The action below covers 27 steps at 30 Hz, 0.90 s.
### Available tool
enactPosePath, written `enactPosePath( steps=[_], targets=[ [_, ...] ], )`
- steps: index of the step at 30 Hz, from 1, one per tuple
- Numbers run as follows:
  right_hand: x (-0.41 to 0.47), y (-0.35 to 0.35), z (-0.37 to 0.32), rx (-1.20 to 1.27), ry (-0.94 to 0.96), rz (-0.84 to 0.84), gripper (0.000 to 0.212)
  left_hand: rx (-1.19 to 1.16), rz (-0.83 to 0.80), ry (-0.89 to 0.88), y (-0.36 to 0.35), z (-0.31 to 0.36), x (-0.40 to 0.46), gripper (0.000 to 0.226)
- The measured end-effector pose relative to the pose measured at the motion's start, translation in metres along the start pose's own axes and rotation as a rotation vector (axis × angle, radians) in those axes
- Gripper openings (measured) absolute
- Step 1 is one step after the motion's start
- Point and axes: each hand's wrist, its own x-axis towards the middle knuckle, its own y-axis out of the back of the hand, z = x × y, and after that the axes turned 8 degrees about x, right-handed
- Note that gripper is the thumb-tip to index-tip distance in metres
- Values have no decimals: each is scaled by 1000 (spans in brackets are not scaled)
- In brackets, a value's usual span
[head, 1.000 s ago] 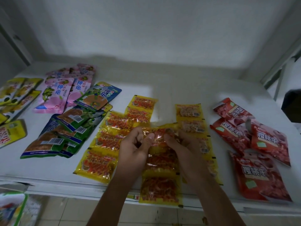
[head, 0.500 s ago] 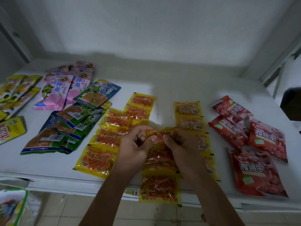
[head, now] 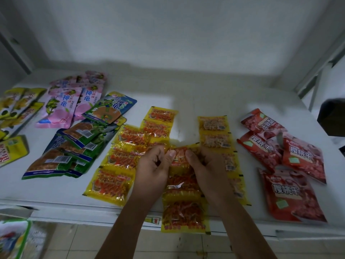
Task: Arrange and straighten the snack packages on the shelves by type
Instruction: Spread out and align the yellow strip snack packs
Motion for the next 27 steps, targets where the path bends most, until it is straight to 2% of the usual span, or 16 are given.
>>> enactPosePath(
  steps=[5, 7, 9, 11, 16, 19, 24, 27],
  targets=[
    [2, 1, 2, -39, -62, 7, 16, -39, -4, 47, -1, 1, 0, 9],
    [2, -1, 0, -70, -47, 27, 14, -41, 14, 39, -2, 2, 1, 6],
    [0, -6, -2, -117, -15, 56, 11, -51, 32, 18, -1, 2, 0, 22],
    [-3, -15, -5, -200, 33, 86, 12, -59, 76, -5, 0, 2, -2, 34],
    [5, -27, -26, -275, 135, 114, 14, -77, 185, 42, -3, 6, -6, 17],
    [17, -19, -22, -407, 127, 77, 16, -65, 236, 60, 2, 6, -6, 23],
    [34, -2, -9, -723, 175, 164, 19, 167, 245, 20, 21, -10, 4, 21],
    [39, 0, -11, -849, 212, 284, 42, 297, 209, -15, 26, -11, 7, 22]
  ],
)
